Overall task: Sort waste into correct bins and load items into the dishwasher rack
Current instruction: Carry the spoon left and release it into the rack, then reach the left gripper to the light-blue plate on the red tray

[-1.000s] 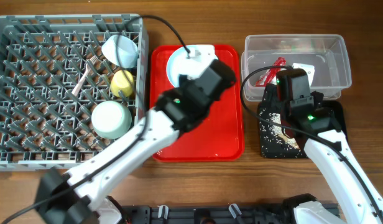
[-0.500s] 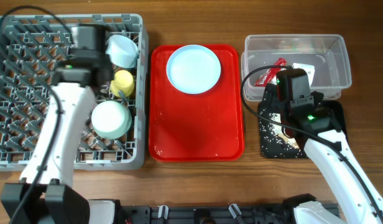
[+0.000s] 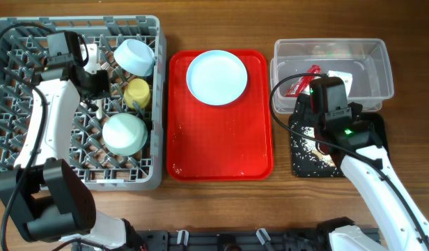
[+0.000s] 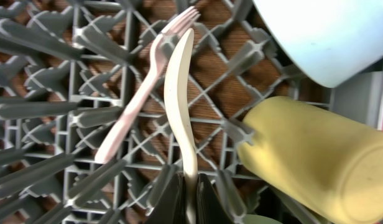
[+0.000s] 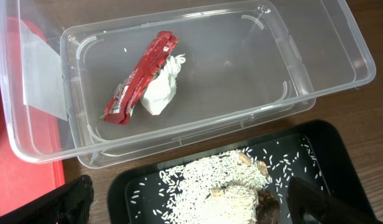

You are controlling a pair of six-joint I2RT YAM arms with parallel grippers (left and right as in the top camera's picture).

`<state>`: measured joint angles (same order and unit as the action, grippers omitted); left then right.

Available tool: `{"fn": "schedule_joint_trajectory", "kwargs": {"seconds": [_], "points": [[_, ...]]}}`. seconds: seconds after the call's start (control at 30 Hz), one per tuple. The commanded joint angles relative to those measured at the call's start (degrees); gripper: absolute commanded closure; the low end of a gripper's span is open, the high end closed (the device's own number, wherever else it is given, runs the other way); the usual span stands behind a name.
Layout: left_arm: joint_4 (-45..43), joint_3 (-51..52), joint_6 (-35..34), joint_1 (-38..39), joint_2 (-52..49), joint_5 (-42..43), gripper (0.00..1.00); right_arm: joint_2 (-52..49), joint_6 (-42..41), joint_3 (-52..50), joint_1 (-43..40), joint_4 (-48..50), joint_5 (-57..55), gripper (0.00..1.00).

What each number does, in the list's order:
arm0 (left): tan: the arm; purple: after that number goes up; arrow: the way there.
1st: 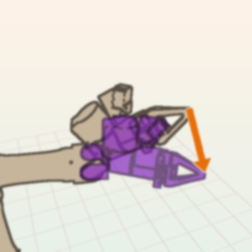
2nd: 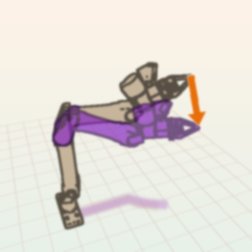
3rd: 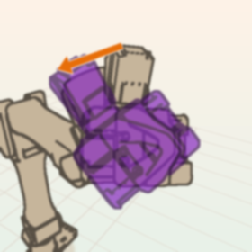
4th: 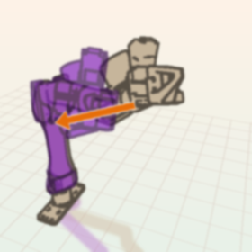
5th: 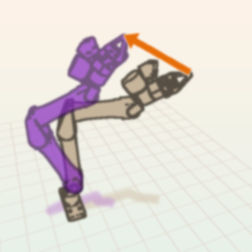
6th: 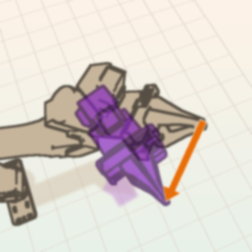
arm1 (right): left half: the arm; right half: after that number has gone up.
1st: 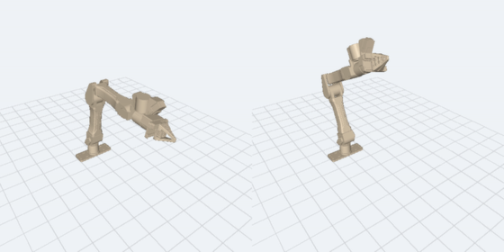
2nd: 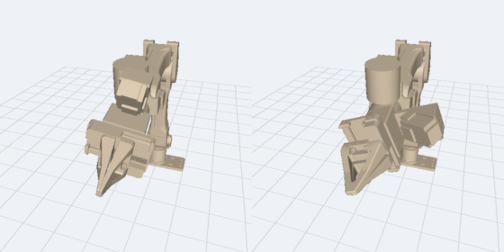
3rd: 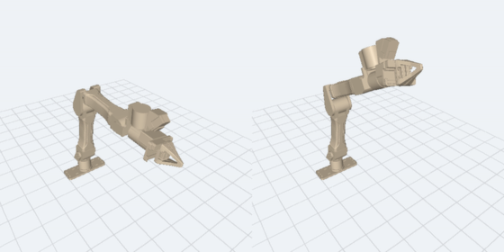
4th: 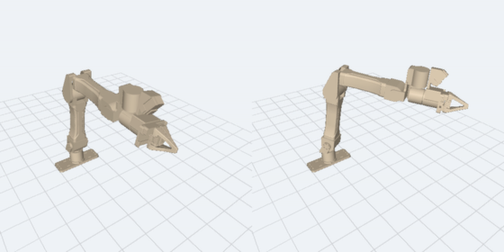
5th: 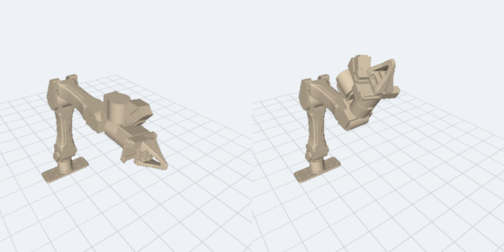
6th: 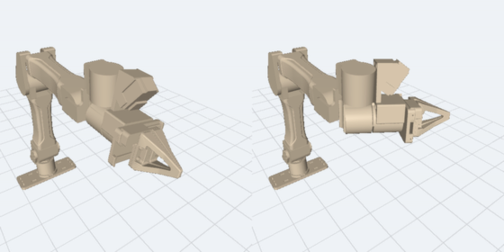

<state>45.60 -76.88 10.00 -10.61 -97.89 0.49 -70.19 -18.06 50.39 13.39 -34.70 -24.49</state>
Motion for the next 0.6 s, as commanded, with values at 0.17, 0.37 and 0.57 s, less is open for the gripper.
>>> {"fn": "schedule_joint_trajectory", "kwargs": {"seconds": [0.17, 0.37, 0.57], "points": [[-0.2, -0.04, -0.39, -0.04, -0.5, 3.56, 0.6, 0.0, 0.0, 0.52, -0.09, 0.11, -0.96, 0.0], [-1.7, -0.13, -6.36, 0.0, 0.94, 3.63, 0.0, 0.0, 0.0, 0.52, -0.09, 0.11, -0.96, 0.0], [-4.81, -0.59, -15.61, 3.61, 9.35, 21.97, 0.0, 0.0, 0.02, 0.52, -0.09, 0.11, -0.96, 0.0]]}}
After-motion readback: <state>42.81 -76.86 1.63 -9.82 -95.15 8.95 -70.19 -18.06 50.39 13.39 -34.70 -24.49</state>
